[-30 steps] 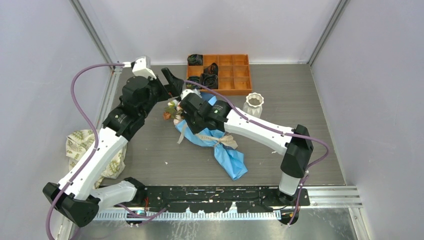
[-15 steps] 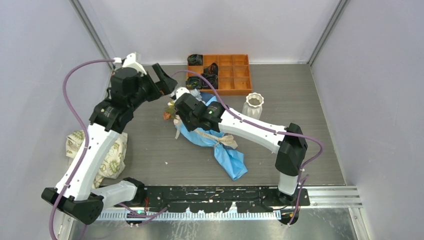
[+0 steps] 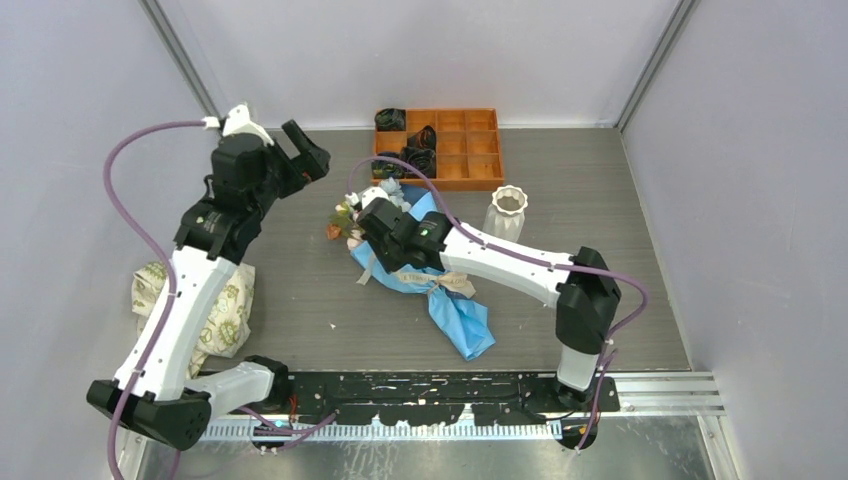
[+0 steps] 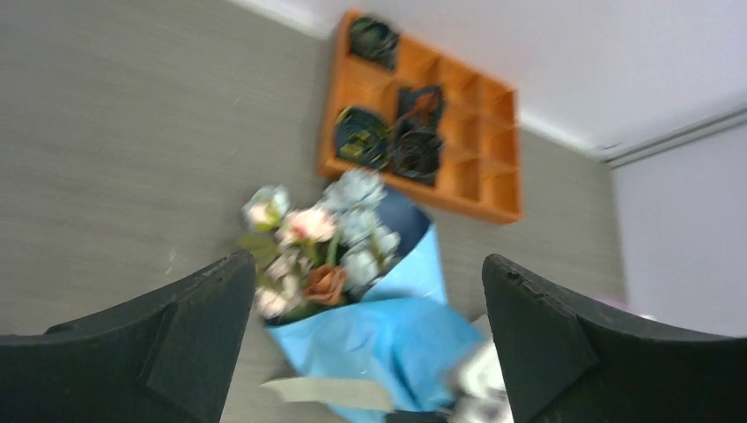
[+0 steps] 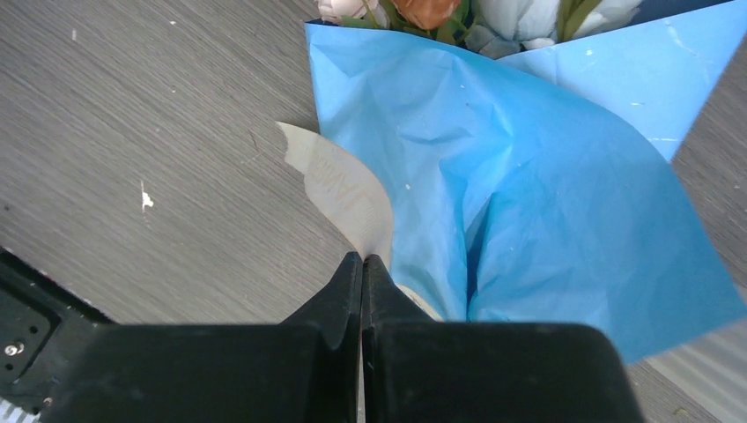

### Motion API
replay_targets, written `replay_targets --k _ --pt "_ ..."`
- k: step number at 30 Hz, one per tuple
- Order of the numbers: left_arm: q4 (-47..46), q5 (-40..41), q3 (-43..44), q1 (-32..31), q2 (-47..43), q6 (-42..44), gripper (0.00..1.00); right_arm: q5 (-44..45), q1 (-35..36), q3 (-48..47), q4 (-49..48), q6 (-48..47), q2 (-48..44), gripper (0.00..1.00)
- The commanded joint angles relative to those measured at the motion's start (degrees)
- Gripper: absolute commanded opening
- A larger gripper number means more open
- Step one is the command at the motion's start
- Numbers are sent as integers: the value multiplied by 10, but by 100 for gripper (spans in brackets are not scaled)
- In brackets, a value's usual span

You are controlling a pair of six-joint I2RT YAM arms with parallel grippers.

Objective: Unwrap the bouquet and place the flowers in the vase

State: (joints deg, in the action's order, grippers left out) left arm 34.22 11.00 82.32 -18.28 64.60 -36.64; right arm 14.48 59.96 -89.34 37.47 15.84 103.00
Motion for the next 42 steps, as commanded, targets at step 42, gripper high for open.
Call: replay_targets --k 42 --pt "-278 -228 -408 -79 -34 19 97 138 -147 -623 23 -80 99 24"
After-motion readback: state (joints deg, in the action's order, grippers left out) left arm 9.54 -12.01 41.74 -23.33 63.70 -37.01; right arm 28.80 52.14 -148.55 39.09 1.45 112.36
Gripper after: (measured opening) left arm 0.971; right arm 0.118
